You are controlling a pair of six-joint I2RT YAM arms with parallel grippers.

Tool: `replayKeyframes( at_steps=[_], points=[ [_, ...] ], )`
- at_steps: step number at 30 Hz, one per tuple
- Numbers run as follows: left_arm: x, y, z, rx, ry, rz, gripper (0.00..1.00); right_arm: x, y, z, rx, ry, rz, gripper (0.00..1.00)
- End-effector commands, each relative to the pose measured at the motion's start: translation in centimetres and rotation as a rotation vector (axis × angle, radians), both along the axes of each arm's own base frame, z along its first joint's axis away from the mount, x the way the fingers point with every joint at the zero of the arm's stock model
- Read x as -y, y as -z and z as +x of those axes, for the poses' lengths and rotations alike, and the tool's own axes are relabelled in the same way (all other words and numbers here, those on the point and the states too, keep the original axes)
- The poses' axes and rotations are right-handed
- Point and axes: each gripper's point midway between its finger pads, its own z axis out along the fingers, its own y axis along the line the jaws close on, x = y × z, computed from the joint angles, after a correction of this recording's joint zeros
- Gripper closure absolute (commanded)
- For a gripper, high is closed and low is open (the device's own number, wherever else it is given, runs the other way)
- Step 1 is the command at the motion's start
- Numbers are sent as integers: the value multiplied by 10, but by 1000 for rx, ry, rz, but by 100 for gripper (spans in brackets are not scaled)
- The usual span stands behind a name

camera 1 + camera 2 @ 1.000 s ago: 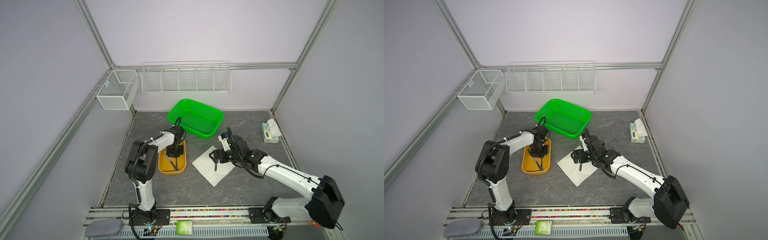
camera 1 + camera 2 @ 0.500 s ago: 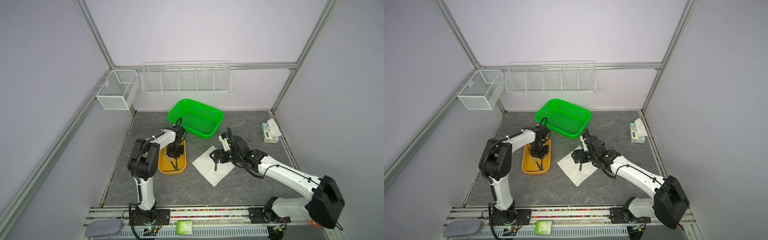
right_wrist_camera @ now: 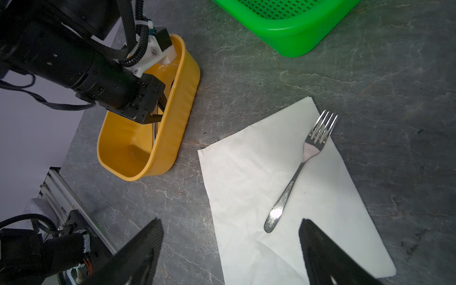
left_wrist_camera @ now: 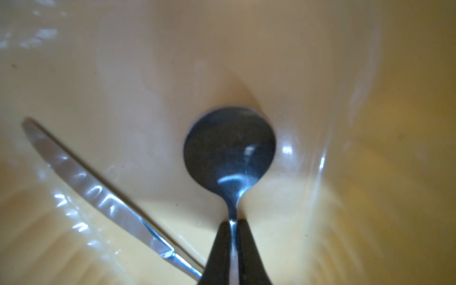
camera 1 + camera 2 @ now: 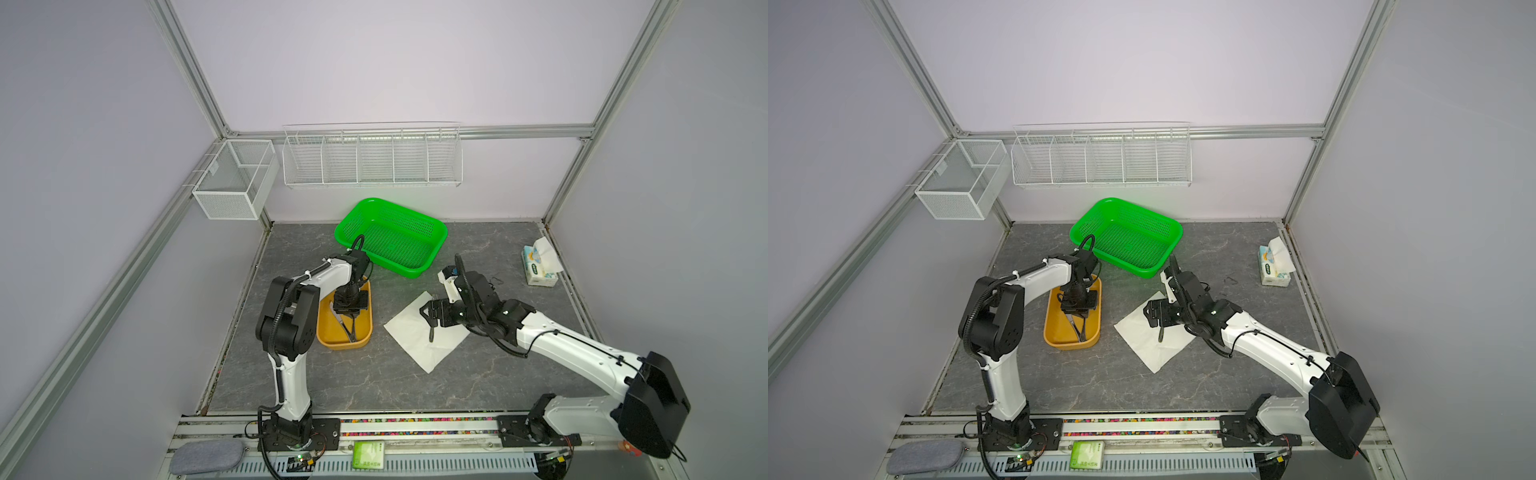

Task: Place the utensils on the paper napkin and roll it up
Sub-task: 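Close the left gripper on the spoon handle and lift it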

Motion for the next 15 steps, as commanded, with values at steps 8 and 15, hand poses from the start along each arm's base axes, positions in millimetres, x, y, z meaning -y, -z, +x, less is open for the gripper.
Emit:
replayKeyframes(
  at_steps=[8,15],
  points=[
    [-4,-1,-4,-26,14,26,95,5,0,-5,11,5,-15,11],
    [-2,-24,-1,-4,29,8,95,8,-4,-4,24,18,-16,11]
  ],
)
